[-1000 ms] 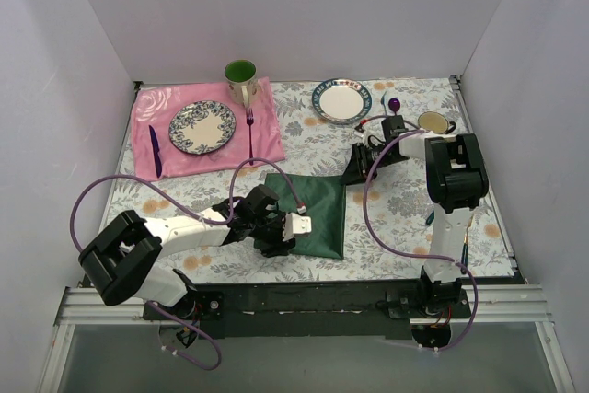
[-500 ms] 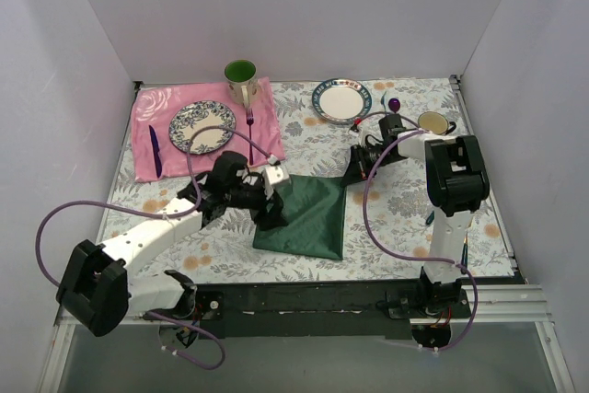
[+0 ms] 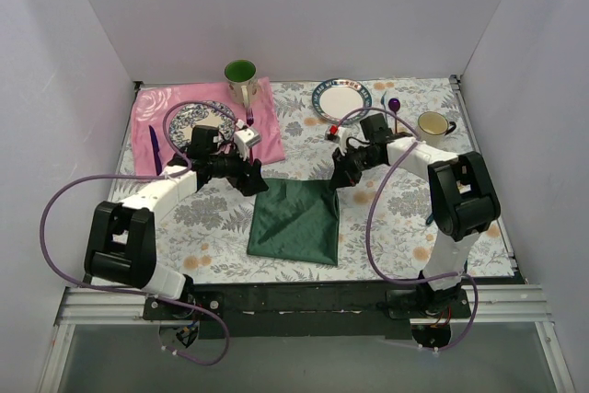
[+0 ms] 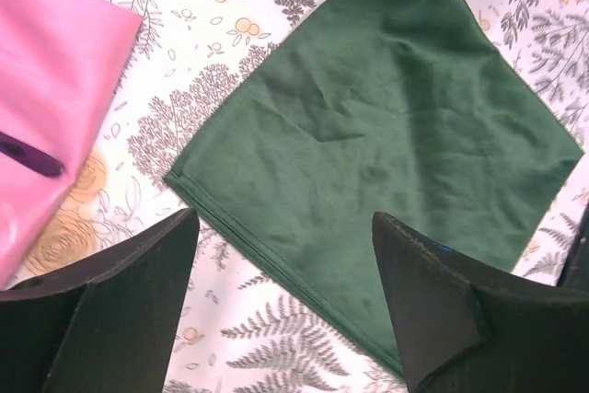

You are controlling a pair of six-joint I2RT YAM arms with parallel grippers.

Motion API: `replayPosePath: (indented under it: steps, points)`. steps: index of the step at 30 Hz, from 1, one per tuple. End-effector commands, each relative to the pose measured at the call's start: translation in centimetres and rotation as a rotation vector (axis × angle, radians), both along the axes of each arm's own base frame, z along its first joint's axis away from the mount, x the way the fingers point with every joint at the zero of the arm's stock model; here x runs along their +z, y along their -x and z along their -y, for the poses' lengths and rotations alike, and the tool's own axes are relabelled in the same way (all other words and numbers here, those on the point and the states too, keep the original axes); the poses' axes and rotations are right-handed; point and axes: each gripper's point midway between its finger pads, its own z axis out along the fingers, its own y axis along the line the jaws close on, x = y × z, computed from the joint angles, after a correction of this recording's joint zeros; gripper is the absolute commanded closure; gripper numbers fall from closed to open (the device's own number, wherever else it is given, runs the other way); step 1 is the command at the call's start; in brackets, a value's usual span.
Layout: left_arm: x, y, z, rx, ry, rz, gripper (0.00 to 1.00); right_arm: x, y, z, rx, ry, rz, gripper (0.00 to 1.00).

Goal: Fold the napkin into a case and place the utensils inside
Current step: Pick up the lower triangle-folded napkin from the center of the board, then fold the lower triangle-folded napkin at the center of the board.

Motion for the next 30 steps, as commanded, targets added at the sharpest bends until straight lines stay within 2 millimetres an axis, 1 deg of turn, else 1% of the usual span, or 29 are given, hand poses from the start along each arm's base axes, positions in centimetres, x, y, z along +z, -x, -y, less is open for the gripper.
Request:
replayPosePath:
  steps: [1, 2, 3, 4, 5, 6, 7, 8, 9, 11, 14, 15, 16, 17, 19, 20, 21, 23, 24, 25, 26, 27, 29, 30]
  points:
    - [1.6, -2.8, -0.3, -0.09, 0.015, 0.184, 0.2, 1.4, -0.2, -0.5, 0.108, 0.022, 0.254, 0.99]
    - [1.5, -3.1, -0.3, -0.121, 0.007, 0.219, 0.19, 1.5, -0.3, -0.6, 0.12, 0.023, 0.292, 0.99]
    - [1.3, -3.4, -0.4, -0.138, 0.006, 0.232, 0.18, 1.2, 0.0, -0.5, 0.133, 0.032, 0.308, 0.99]
    - [0.9, -3.8, -0.7, -0.145, 0.005, 0.235, 0.17, 1.3, 0.1, -0.6, 0.159, 0.031, 0.351, 0.99]
    - [0.2, -4.1, -0.7, -0.159, 0.002, 0.224, 0.15, 2.1, 0.0, -0.7, 0.167, 0.024, 0.395, 0.99]
    - [-0.1, -4.4, -0.8, -0.184, -0.008, 0.246, 0.15, 2.4, -0.1, -0.9, 0.178, 0.017, 0.438, 0.99]
    - [-0.4, -4.5, -0.8, -0.194, -0.011, 0.243, 0.15, 2.2, 0.2, -1.0, 0.21, 0.022, 0.475, 0.99]
    - [-1.1, -4.6, -0.8, -0.204, -0.014, 0.226, 0.15, 2.8, 0.3, -1.1, 0.221, 0.017, 0.511, 0.99]
    - [-0.9, -4.9, -0.7, -0.246, -0.027, 0.277, 0.15, 3.0, 0.4, -1.3, 0.237, 0.016, 0.537, 0.99]
    - [-1.2, -4.7, -0.5, -0.292, -0.025, 0.303, 0.15, 3.1, 0.9, -1.7, 0.294, 0.021, 0.611, 0.99]
    - [-1.6, -4.9, -0.5, -0.328, -0.038, 0.338, 0.15, 3.2, 1.5, -2.2, 0.357, 0.024, 0.703, 0.99]
    - [-2.1, -5.0, -0.5, -0.335, -0.042, 0.336, 0.15, 3.2, 2.0, -2.4, 0.38, 0.021, 0.724, 0.99]
    - [-2.0, -5.3, -0.5, -0.348, -0.051, 0.358, 0.15, 3.7, 2.2, -2.8, 0.398, 0.012, 0.761, 0.99]
    - [-2.1, -5.3, -0.5, -0.357, -0.057, 0.366, 0.15, 3.2, 2.9, -2.6, 0.423, 0.017, 0.773, 0.99]
    - [-2.5, -5.4, -0.5, -0.374, -0.065, 0.379, 0.16, 3.6, 3.7, -3.0, 0.479, 0.008, 0.856, 0.99]
    - [-2.7, -5.5, -0.5, -0.382, -0.07, 0.388, 0.16, 3.2, 4.2, -3.0, 0.495, 0.007, 0.874, 0.99]
    - [-2.8, -5.6, -0.5, -0.386, -0.072, 0.389, 0.17, 3.1, 4.8, -3.3, 0.536, 0.003, 0.917, 0.99]
    - [-3.0, -5.6, -0.5, -0.41, -0.081, 0.398, 0.18, 3.6, 5.5, -3.4, 0.569, -0.007, 0.975, 0.99]
    - [-3.2, -5.6, -0.5, -0.421, -0.088, 0.405, 0.19, 3.0, 6.4, -3.3, 0.602, -0.009, 0.982, 0.99]
    - [-3.4, -5.4, -0.4, -0.435, -0.092, 0.407, 0.19, 3.4, 6.6, -3.4, 0.626, -0.016, 1.031, 0.99]
    - [-3.6, -5.1, -0.4, -0.458, -0.103, 0.419, 0.2, 3.4, 7.0, -3.4, 0.648, -0.018, 1.055, 0.99]
    - [-3.8, -4.9, -0.4, -0.469, -0.112, 0.424, 0.2, 2.8, 7.8, -3.3, 0.674, -0.019, 1.062, 0.99]
    - [-4.2, -4.4, -0.2, -0.49, -0.121, 0.435, 0.2, 3.1, 8.3, -3.3, 0.715, -0.026, 1.129, 0.99]
    - [-4.3, -4.3, -0.3, -0.494, -0.127, 0.437, 0.2, 2.6, 9.1, -3.2, 0.739, -0.029, 1.137, 0.99]
